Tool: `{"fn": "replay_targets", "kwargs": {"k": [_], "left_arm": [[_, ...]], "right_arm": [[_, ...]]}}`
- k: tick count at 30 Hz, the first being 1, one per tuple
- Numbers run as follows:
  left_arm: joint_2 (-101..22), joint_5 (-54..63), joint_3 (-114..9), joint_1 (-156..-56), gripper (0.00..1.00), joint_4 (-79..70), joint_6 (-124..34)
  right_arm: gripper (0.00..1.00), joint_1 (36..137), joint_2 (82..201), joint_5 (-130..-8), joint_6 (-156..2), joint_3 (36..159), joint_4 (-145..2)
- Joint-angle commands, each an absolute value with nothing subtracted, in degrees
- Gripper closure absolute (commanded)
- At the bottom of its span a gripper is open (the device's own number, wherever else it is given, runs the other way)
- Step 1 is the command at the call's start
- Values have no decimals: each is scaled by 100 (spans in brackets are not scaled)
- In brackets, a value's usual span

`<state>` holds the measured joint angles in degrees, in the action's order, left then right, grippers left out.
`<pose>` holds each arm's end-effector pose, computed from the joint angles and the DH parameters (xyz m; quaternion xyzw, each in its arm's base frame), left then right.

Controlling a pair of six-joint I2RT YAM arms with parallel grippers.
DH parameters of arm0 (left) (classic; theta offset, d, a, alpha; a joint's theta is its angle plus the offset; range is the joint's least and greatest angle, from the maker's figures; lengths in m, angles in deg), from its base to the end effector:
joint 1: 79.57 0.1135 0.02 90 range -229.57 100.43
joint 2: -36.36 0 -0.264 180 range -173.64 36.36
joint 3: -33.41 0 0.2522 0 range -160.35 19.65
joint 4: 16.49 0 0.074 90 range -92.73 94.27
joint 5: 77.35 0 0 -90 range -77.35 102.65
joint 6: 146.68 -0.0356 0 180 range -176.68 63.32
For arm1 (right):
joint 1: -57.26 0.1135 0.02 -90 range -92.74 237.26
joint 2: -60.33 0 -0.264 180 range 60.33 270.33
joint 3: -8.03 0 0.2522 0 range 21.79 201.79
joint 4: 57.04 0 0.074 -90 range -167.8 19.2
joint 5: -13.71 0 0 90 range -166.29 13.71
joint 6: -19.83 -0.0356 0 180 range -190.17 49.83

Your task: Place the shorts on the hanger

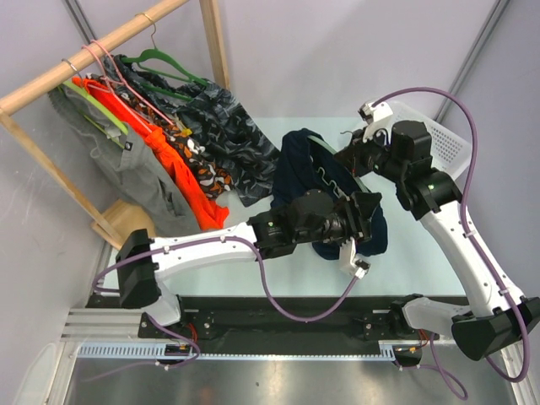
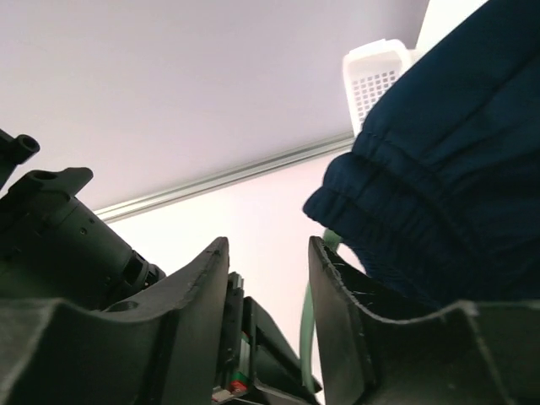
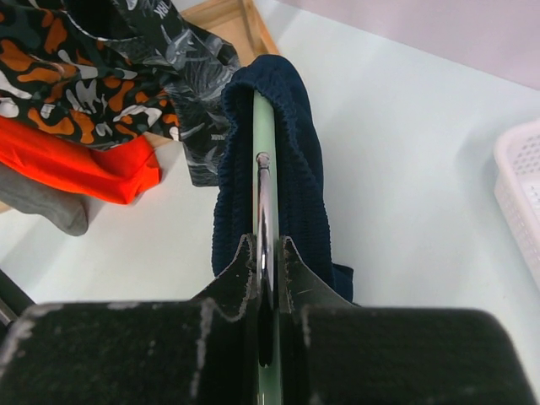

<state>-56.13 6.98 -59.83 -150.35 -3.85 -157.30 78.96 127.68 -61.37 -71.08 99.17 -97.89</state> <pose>0.1253 -0.3701 0.3580 0.7757 0.0271 0.1249 0.6180 0.2314 0.1020 0.4271 -0.2198 0.7703 0.2179 0.5575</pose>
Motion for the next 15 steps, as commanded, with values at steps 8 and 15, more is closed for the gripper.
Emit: {"fn": "replay_targets", "kwargs": {"k": [8, 15], "left_arm": [[-5927, 1054, -6314, -15067, 58, -467, -16584], [-5707, 1256, -6209, -15058, 56, 123, -16627]], "right_arm": [[100, 8003, 12449, -6705, -7387, 10291, -9576], [100, 7968, 12397, -6882, -7237, 10291, -9664]]}}
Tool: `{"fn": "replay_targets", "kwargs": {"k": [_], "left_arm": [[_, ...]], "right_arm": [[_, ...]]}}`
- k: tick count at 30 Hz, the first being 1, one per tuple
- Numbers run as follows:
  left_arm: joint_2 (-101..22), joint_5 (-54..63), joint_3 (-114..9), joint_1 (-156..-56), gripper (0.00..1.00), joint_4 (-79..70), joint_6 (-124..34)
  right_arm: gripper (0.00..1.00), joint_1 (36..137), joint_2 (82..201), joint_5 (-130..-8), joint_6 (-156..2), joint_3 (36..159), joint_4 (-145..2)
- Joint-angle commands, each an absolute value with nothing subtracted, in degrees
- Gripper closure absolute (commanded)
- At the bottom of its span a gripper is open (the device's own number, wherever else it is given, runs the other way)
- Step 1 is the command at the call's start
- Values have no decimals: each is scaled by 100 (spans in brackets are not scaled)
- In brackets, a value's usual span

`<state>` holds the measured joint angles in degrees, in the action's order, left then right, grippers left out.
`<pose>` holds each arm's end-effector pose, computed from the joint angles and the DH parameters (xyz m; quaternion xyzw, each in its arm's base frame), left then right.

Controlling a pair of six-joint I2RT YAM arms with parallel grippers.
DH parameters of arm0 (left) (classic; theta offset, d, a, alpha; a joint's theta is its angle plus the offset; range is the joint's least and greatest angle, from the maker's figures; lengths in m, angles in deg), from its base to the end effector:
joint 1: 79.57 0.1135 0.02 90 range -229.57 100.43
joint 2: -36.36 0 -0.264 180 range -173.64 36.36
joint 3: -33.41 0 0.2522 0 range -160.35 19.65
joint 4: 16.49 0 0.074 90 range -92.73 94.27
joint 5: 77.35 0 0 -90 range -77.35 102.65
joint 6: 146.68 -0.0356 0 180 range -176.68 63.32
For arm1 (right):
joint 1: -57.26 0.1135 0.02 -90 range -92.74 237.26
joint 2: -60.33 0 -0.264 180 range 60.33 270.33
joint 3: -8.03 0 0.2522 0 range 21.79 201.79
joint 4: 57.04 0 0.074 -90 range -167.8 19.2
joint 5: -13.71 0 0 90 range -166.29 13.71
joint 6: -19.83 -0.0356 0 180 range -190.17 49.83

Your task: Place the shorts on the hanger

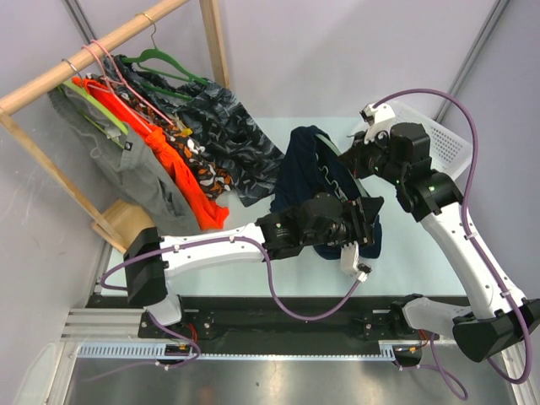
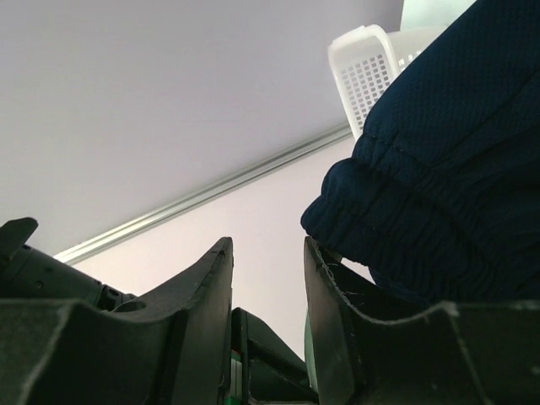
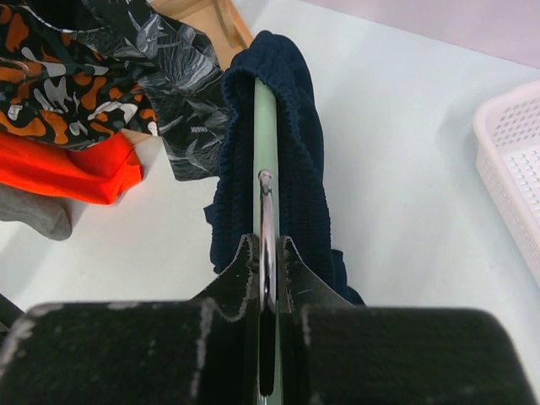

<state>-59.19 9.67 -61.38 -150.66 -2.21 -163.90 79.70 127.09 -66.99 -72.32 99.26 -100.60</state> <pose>0.1290 -0.3823 0.3445 0.7934 -0.0041 0.1690 0.5847 0.2275 0.1002 0.4249 -0.1893 0.7909 0.1876 0.5508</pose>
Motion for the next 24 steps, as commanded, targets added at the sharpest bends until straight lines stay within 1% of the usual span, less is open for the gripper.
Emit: {"fn": "replay_targets", "kwargs": {"k": [1, 5, 14, 21, 24], "left_arm": [[-5698, 1257, -6191, -15058, 56, 166, -16637], [-5628, 1422, -6209, -15058, 55, 350, -16628], [-5461, 1388, -6217, -15058, 50, 535, -16637], [-5742, 1424, -6472, -15067, 50, 466, -16733], [-5926, 1432, -6551, -15058, 50, 203, -16873]], "right_arm": [[100, 7933, 12396, -6882, -7228, 10291, -9655], [100, 7845, 12414, -6847, -7219, 10300, -9664], [100, 7774, 12405, -6935, -7254, 10291, -9629], [100, 7818, 12370, -7014, -7526, 10317, -9664], [100, 7888, 12379, -7014, -7676, 10326, -9743]]}}
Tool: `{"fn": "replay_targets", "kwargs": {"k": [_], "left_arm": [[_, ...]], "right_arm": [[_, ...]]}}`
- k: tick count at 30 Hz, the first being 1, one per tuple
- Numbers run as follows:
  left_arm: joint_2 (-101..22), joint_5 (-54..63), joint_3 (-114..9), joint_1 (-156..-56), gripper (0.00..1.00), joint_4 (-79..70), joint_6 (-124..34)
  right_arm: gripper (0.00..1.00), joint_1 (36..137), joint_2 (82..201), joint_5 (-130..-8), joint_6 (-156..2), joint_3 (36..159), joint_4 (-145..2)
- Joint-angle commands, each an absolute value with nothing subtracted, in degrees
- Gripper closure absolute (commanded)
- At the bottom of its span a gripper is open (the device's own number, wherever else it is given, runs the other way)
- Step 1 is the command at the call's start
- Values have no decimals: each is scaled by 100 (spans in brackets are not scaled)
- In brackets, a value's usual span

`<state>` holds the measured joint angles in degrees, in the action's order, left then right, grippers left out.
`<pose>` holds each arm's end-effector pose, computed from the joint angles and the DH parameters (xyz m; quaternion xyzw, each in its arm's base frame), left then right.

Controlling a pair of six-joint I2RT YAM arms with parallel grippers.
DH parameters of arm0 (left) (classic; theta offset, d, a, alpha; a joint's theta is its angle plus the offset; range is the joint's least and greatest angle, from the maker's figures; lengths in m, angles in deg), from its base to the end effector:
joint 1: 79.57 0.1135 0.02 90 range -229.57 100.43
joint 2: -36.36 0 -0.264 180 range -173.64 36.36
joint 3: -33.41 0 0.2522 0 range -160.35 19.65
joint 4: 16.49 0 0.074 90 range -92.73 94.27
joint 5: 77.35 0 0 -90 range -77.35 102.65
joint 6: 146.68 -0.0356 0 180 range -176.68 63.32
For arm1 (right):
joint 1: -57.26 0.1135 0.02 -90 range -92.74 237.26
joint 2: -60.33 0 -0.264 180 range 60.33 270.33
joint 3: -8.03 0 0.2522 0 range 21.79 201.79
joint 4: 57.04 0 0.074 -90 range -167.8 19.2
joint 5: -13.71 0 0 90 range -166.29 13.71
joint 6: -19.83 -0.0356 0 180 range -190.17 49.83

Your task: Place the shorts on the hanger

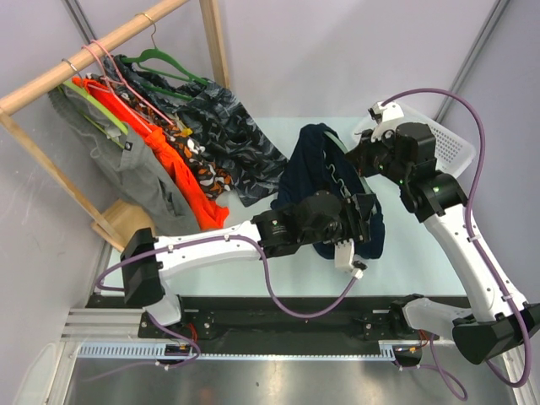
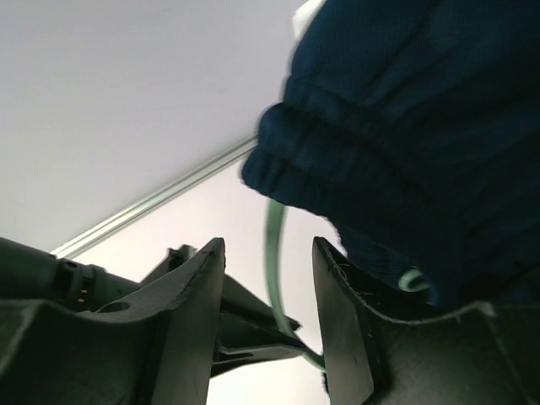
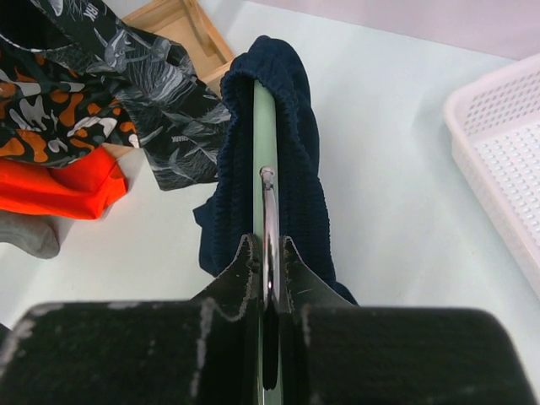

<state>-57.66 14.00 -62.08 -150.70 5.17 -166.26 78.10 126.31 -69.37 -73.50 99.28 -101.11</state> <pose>0.1281 -0.3721 0.3455 0.8201 0.0017 0.1975 0.5371 0.2266 0.0909 0.4271 -0.1583 0.7968 0.1696 0.5579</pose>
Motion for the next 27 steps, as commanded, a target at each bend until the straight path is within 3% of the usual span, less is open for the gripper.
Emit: {"fn": "replay_targets", "kwargs": {"k": [1, 10, 13, 14, 17, 21, 23, 24, 26, 27], "left_arm": [[-5970, 1424, -6569, -15067, 50, 115, -16909], [-6322, 1371, -6666, -15058, 65, -132, -17085], [-6331, 1318, -6701, -15058, 82, -246, -17085], [-6331, 1179, -6692, -15049, 99, -246, -17094], [-6366, 1116, -6648, -15006, 100, -738, -17207], [-6506, 1116, -6963, -14787, 100, -826, -17375], [-6559, 1002, -7131, -14655, 100, -826, -17480], [-6664, 993, -7340, -14523, 100, -844, -17515], [-6787, 941, -7578, -14391, 100, -949, -17612], [-6927, 914, -7841, -14242, 100, -967, -17647]], "right_arm": [[100, 7915, 12370, -7031, -7702, 10317, -9769], [100, 8046, 12265, -7172, -7834, 10352, -9778], [100, 8038, 12230, -7198, -7817, 10353, -9805], [100, 8038, 12212, -7216, -7808, 10361, -9796], [100, 8029, 12177, -7207, -7756, 10353, -9778], [63, 7880, 12081, -7058, -7729, 10361, -9699], [54, 7783, 12010, -7014, -7694, 10353, -9603], [43, 7670, 11940, -7014, -7685, 10353, -9524], [30, 7511, 11878, -6996, -7667, 10379, -9453], [18, 7432, 11826, -7005, -7676, 10414, -9418]]}}
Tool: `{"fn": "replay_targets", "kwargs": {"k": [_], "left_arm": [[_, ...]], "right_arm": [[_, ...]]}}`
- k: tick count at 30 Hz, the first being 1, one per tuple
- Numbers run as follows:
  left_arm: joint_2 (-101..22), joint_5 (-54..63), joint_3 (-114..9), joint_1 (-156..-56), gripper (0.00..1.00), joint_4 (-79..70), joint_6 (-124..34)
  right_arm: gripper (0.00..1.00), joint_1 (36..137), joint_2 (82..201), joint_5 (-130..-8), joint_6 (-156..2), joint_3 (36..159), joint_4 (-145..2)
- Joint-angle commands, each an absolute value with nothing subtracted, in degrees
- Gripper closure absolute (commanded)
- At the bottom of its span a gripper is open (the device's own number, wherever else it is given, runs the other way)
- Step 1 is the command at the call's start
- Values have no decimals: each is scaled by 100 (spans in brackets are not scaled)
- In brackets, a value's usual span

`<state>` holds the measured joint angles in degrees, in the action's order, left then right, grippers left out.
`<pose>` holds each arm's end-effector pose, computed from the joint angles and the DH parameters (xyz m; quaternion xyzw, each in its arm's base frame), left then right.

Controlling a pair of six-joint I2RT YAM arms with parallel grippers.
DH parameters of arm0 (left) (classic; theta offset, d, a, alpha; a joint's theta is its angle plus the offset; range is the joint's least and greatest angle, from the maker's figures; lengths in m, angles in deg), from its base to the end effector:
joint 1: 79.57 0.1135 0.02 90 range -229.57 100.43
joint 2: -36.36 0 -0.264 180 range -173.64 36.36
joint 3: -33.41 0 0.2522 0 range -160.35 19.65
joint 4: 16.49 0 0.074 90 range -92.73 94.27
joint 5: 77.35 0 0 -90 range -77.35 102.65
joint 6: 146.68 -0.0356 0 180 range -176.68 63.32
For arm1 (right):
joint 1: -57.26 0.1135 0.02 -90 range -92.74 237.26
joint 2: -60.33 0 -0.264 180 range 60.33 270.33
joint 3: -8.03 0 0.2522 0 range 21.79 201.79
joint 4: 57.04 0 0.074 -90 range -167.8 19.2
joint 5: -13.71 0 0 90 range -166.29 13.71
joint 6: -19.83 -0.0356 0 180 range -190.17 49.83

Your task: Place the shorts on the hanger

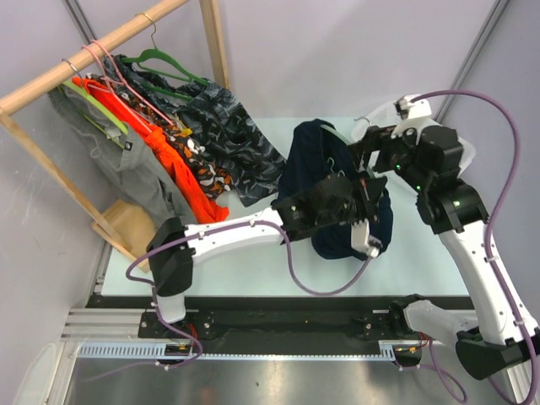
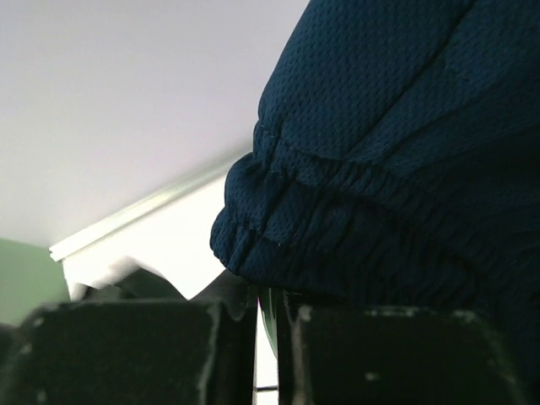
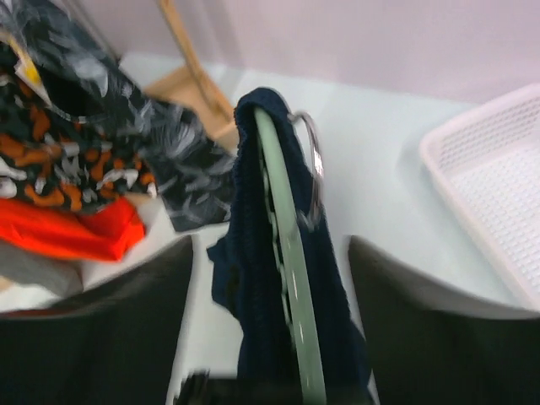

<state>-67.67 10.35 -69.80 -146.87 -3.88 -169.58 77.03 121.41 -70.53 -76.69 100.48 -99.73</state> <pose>0.1695 -0.4090 0.3406 0.7848 -0.0138 0.2255 0.5772 0.2011 0.0761 0.4544 -0.1208 0.7636 0.1818 0.6077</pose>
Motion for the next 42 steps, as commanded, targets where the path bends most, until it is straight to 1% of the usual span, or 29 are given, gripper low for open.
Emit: {"fn": "replay_targets", "kwargs": {"k": [1, 2, 3, 7, 8, 10, 11, 14, 16, 19, 23, 30, 39, 42], "left_arm": [[-6998, 870, -7983, -14180, 100, -1011, -17656], [-7086, 774, -8123, -14110, 100, -1133, -17656], [-7252, 730, -8464, -13996, 100, -1186, -17648], [-7815, 615, -9572, -13775, 100, -1275, -17674], [-7929, 571, -10079, -13688, 100, -1144, -17700], [-8315, 510, -10705, -13617, 100, -942, -17753], [-8491, 501, -11379, -13547, 100, -680, -17770], [-8862, 404, -12156, -13441, 100, -563, -17867], [-8775, 430, -12150, -13415, 100, -467, -17902], [-8433, 623, -11450, -13362, 100, -624, -17972], [-8072, 887, -11017, -13204, 100, -598, -18113], [-7729, 1256, -11042, -12773, 100, -308, -18271], [-7649, 1993, -11332, -12290, 100, 289, -18455], [-7684, 2109, -11569, -12088, 100, 535, -18290]], "right_arm": [[8, 7240, 11790, -7005, -7685, 10466, -9348], [1, 7125, 11773, -7005, -7702, 10502, -9313], [1, 7011, 11703, -7005, -7737, 10537, -9191], [0, 6343, 11536, -6961, -7808, 10625, -8874], [0, 6081, 11500, -6935, -7825, 10634, -8812], [1, 5877, 11421, -6812, -7826, 10660, -8724], [0, 5771, 11412, -6768, -7826, 10669, -8706], [0, 5499, 11386, -6706, -7826, 10678, -8706], [0, 5445, 11386, -6689, -7826, 10669, -8732], [0, 5401, 11394, -6732, -7791, 10669, -8715], [0, 5357, 11325, -6829, -7633, 10678, -8540], [0, 5340, 11219, -6847, -7483, 10678, -8328], [0, 5340, 11315, -6706, -7544, 10678, -8337], [0, 5340, 11333, -6680, -7536, 10686, -8328]]}}
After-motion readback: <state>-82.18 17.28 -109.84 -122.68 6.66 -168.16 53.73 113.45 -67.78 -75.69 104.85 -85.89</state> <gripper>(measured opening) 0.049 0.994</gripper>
